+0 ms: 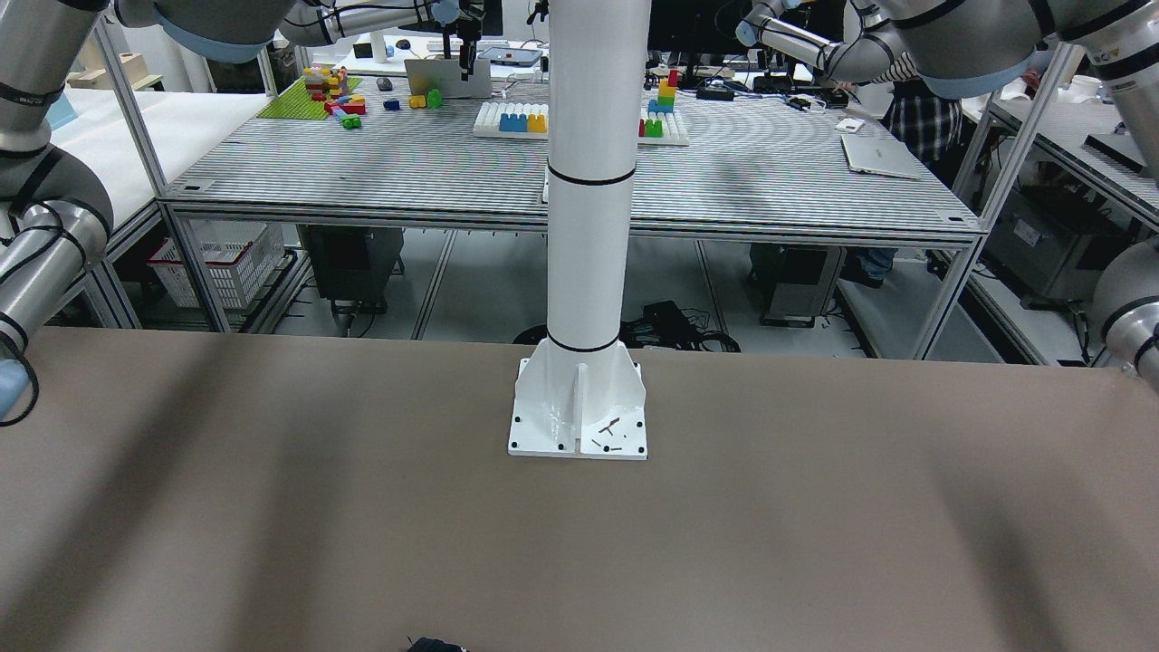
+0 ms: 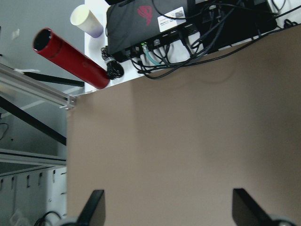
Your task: Fold clothes
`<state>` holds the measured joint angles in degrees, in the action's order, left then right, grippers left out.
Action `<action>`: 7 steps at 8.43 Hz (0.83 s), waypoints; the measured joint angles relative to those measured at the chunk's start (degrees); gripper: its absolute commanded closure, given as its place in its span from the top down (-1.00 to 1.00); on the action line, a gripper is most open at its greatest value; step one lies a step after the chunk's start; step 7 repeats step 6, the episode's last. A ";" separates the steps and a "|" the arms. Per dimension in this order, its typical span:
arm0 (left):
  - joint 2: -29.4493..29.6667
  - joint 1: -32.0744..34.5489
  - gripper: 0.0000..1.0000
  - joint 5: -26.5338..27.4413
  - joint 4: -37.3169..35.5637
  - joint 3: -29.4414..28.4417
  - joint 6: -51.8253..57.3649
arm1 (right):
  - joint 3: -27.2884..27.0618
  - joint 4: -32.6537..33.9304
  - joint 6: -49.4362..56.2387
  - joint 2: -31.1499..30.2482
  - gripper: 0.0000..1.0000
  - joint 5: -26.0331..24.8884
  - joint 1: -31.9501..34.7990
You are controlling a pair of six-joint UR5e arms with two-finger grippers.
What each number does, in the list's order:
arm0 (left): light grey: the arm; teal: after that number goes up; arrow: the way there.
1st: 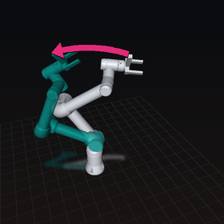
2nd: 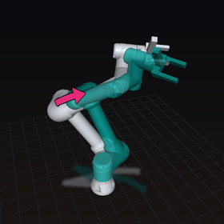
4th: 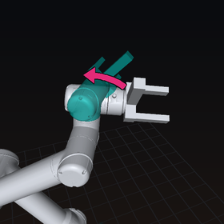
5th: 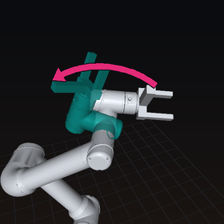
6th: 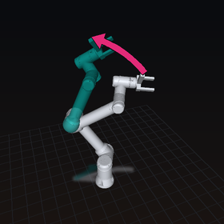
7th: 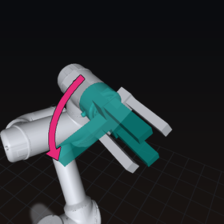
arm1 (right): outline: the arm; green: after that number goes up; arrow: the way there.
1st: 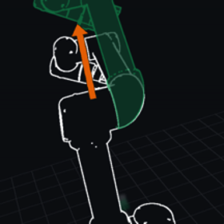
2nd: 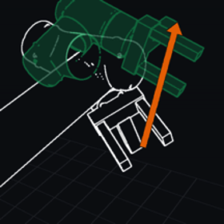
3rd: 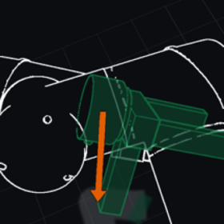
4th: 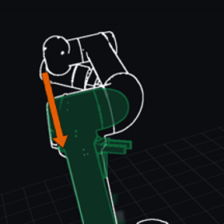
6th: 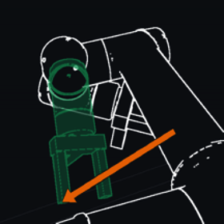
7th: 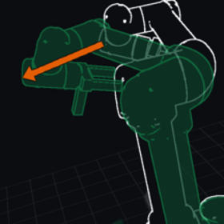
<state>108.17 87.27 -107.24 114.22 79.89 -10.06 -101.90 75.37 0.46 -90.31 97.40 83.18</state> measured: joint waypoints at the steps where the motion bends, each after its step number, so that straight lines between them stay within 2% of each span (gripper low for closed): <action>1: -3.56 2.55 0.89 1.76 -1.37 2.97 4.33 | -0.76 0.04 5.67 -2.71 0.89 -1.19 4.36; 3: -12.95 3.99 0.89 7.89 -0.89 8.97 8.73 | -1.27 -0.98 12.25 -7.79 0.89 -10.09 8.22; 4: -15.45 4.14 0.89 9.45 -0.16 10.24 10.16 | -1.51 -1.31 13.19 -8.90 0.89 -13.85 8.74; 7: -14.72 4.10 0.89 10.34 -0.79 10.84 10.00 | -1.72 -1.47 12.32 -9.58 0.89 -16.04 8.97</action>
